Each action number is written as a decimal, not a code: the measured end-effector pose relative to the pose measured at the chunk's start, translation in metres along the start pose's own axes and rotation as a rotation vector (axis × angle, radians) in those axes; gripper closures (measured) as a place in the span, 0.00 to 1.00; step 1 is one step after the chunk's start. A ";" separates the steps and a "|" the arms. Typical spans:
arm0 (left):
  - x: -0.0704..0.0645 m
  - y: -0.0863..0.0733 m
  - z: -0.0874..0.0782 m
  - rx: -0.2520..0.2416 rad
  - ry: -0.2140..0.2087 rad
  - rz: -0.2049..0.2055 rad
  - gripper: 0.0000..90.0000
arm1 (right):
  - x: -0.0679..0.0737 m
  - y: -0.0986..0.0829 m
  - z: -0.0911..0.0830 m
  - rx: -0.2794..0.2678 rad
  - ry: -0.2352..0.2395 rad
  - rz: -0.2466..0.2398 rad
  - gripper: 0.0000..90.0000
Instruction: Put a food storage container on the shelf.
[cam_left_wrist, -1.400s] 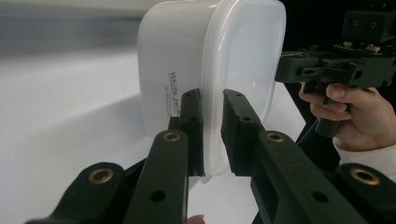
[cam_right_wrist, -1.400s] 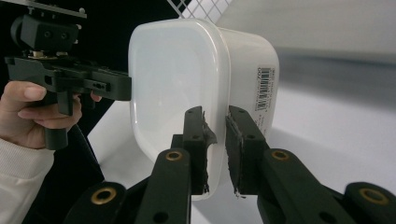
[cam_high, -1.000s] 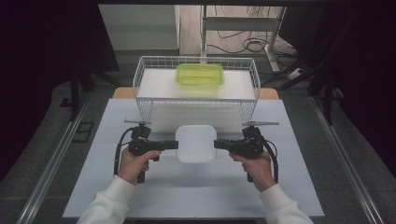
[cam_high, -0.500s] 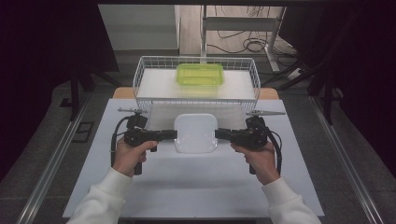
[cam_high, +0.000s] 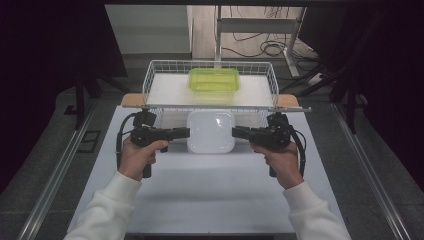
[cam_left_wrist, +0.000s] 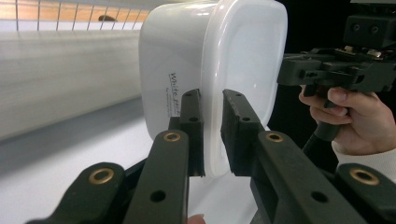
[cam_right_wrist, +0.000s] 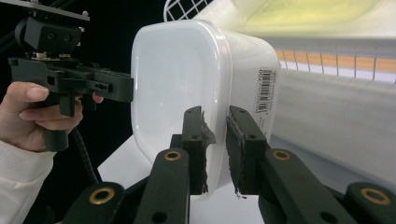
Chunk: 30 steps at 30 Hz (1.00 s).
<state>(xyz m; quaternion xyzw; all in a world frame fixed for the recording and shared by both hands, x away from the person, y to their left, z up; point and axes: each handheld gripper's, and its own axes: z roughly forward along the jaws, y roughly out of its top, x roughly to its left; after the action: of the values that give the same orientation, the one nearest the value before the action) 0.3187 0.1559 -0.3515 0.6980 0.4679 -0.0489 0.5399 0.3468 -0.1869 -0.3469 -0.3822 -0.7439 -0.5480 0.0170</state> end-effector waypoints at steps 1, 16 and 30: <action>-0.002 0.004 -0.001 -0.003 0.003 0.006 0.89 | 0.001 0.003 -0.001 -0.001 -0.001 -0.003 0.86; -0.010 0.052 -0.011 -0.027 0.019 0.049 0.89 | 0.003 0.047 -0.003 -0.057 0.010 -0.022 0.86; -0.008 0.087 -0.007 -0.047 0.019 0.060 0.89 | -0.003 0.082 -0.003 -0.064 -0.016 -0.026 0.86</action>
<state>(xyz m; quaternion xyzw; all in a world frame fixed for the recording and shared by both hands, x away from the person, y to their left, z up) 0.3724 0.1579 -0.2823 0.6994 0.4528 -0.0148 0.5528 0.3961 -0.1826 -0.2815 -0.3772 -0.7311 -0.5685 -0.0082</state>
